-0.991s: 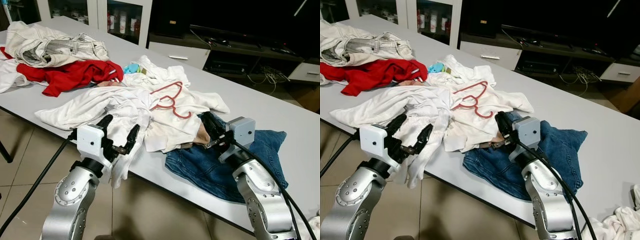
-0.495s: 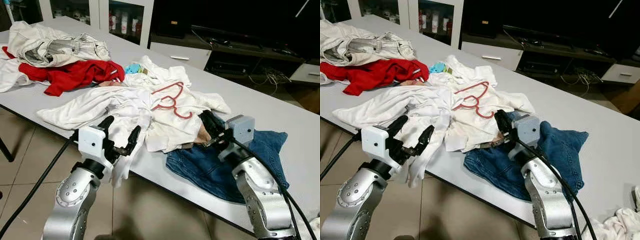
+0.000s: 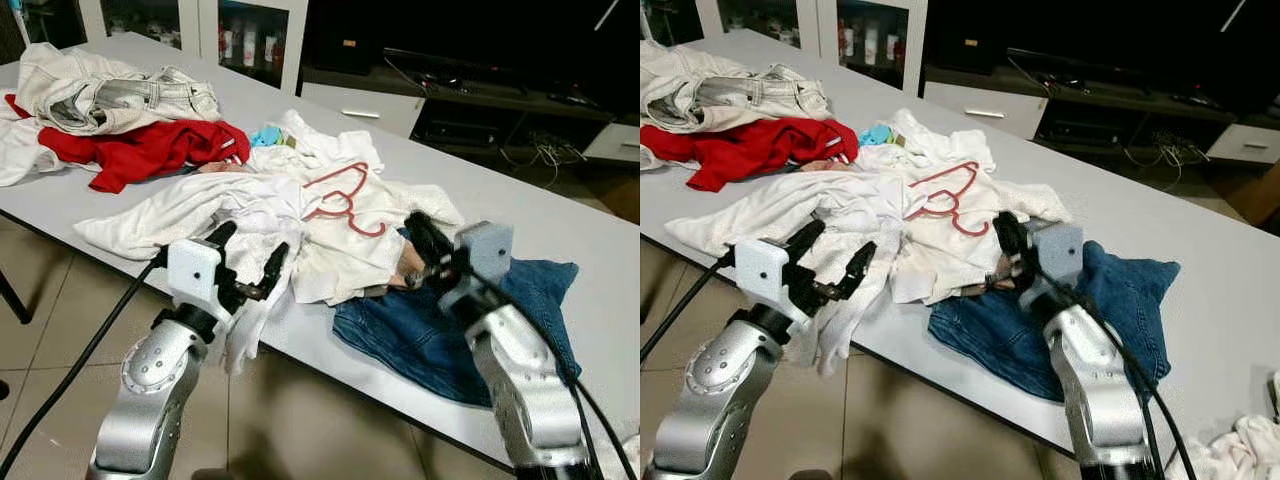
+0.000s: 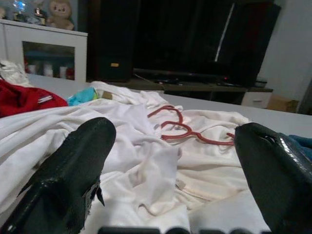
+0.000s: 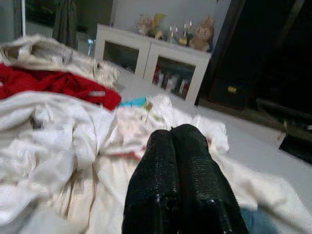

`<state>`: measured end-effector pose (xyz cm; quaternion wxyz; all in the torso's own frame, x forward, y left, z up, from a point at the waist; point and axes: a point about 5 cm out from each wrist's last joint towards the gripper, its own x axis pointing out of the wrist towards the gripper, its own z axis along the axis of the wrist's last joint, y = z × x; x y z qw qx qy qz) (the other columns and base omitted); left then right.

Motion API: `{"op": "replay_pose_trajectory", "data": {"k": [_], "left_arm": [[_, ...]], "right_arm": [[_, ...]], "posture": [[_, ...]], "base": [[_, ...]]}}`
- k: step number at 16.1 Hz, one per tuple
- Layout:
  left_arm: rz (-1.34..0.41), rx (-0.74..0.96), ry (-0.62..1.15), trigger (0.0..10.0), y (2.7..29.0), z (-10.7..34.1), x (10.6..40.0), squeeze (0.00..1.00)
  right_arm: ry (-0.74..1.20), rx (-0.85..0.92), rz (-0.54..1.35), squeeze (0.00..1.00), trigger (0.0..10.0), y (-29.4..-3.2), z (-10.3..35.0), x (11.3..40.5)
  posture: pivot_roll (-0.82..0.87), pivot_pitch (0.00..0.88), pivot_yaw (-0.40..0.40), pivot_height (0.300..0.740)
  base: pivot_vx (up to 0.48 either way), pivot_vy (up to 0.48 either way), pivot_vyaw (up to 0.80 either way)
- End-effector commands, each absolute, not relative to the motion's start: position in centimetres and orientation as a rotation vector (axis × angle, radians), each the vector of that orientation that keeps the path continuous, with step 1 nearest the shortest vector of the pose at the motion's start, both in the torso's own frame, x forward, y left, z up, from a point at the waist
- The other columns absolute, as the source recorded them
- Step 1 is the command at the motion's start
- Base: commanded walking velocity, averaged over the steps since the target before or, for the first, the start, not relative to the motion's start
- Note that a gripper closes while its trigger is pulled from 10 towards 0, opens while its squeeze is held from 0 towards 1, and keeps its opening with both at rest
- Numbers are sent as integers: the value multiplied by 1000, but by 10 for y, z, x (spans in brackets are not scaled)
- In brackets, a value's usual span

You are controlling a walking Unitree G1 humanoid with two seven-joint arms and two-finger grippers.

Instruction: Hang hanger

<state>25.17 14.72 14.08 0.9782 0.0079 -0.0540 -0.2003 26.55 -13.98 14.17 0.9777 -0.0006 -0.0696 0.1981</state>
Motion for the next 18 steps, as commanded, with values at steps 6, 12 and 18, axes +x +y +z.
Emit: {"op": "replay_pose_trajectory", "data": {"k": [6, 12, 18], "left_arm": [[-442, -28, -118, 10000, 128, 138, 260, 0], [-464, -29, -115, 10000, 124, 136, 268, 0], [-473, -32, -134, 10000, 123, 140, 276, 0]], "right_arm": [[-184, -60, 443, 0, 10000, -142, 156, 271], [-173, -68, 395, 0, 10000, -143, 147, 265], [-173, -57, 362, 0, 10000, -147, 152, 275]], "posture": [[131, 0, -164, 740], [89, 0, -124, 740], [73, 0, -113, 740]], "base": [[0, 0, 0], [0, 0, 0], [0, 0, 354]]}}
